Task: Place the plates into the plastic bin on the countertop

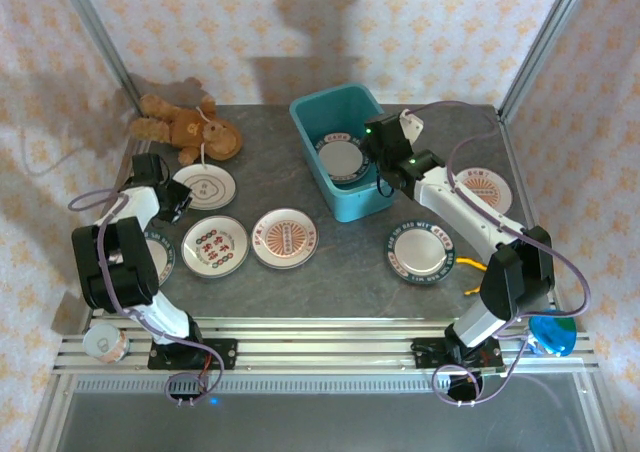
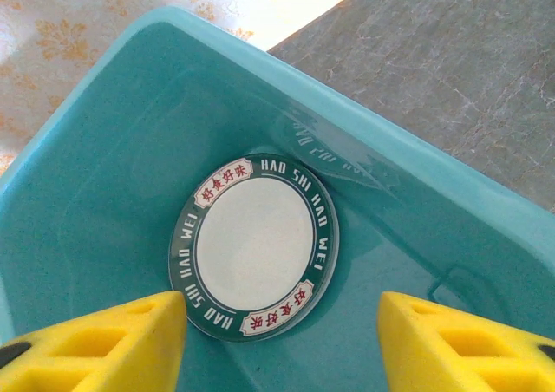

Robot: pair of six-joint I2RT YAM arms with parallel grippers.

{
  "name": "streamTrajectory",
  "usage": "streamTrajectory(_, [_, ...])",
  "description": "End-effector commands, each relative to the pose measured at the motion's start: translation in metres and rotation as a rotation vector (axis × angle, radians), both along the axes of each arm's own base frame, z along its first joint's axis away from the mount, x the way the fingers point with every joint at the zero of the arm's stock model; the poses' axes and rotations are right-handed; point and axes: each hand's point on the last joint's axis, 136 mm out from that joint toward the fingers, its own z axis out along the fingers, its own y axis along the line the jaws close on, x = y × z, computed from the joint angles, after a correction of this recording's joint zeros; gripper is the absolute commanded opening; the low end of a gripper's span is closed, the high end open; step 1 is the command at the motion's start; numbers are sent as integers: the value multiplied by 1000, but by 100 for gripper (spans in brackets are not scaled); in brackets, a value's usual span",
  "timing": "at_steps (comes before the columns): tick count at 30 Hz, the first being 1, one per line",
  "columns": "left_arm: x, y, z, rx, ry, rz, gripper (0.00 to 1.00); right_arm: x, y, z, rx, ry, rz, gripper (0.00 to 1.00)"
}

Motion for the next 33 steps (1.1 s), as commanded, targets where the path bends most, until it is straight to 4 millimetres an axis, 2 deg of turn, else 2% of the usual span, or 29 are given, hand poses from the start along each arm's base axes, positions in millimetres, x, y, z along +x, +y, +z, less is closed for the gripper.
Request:
streamTrajectory(1, [-13,-4,10,-10,-7,6,0,-3,1,7,7,-16,7,58])
streamTrajectory(5, [-15,-11,30,-20,-72,-10,0,-4,4,7,18,-12,20,56])
streamTrajectory(11, [-20,-23,70,-32,-195,-33,0,-2,8,16,34,-31,39,54])
streamTrajectory(18, [-18,-40,128,-34,-363,-84,0,6,32,25,98,-41,125,53])
streamTrajectory(22, [-6,-52,175,-35,-501,-131,0,14,71,42,193,-85,294,54])
streamTrajectory(26, [13,-75,227,-36,-647,-223,0,16,117,67,318,-141,508,63])
streamTrajectory(31, [39,-110,271,-101,-782,-341,0,12,156,85,458,-182,691,67])
streamTrajectory(33, [47,-124,284,-112,-812,-387,0,11,163,93,506,-206,728,68])
